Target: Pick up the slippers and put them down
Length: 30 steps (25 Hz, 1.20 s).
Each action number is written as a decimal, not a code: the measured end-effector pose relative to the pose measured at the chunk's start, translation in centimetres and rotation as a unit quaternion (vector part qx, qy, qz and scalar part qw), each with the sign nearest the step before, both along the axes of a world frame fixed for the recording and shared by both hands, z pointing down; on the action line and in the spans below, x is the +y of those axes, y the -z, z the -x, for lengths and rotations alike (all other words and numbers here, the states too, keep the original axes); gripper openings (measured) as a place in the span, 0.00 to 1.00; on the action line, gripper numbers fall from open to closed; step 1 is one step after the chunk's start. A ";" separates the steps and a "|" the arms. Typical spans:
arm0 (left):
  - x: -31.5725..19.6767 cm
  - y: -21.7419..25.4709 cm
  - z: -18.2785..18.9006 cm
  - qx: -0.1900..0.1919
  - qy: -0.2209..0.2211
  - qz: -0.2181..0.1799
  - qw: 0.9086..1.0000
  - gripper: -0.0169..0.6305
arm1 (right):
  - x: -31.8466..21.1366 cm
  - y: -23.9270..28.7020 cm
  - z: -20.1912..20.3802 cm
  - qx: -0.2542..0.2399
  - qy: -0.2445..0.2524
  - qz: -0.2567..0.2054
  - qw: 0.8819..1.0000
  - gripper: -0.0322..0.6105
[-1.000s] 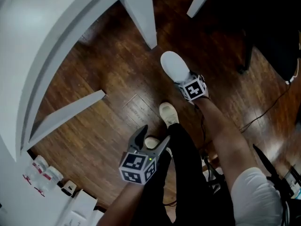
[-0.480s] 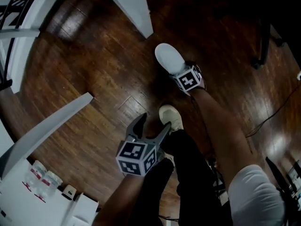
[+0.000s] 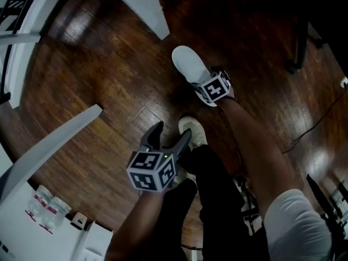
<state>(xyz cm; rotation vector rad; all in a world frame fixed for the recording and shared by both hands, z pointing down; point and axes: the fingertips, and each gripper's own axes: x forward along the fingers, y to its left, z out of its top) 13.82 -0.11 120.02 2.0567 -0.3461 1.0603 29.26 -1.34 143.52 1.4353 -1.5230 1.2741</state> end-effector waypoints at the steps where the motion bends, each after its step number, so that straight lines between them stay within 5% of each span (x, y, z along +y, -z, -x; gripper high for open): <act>1: 0.1 0.7 0.0 0.001 0.000 0.001 1.000 0.61 | 0.3 0.8 0.0 0.002 0.001 0.002 1.000 0.81; 9: 0.5 10.0 1.4 -0.004 -0.007 -0.005 1.000 0.61 | 2.8 11.6 0.4 0.001 0.014 0.026 1.000 0.81; 18: 0.9 26.7 6.6 -0.021 -0.035 -0.025 0.999 0.61 | 5.8 29.7 3.0 -0.017 0.012 0.044 0.999 0.81; 30: 1.8 47.6 14.8 -0.023 0.004 -0.076 0.997 0.61 | 4.2 55.5 8.0 -0.049 0.049 -0.028 0.997 0.81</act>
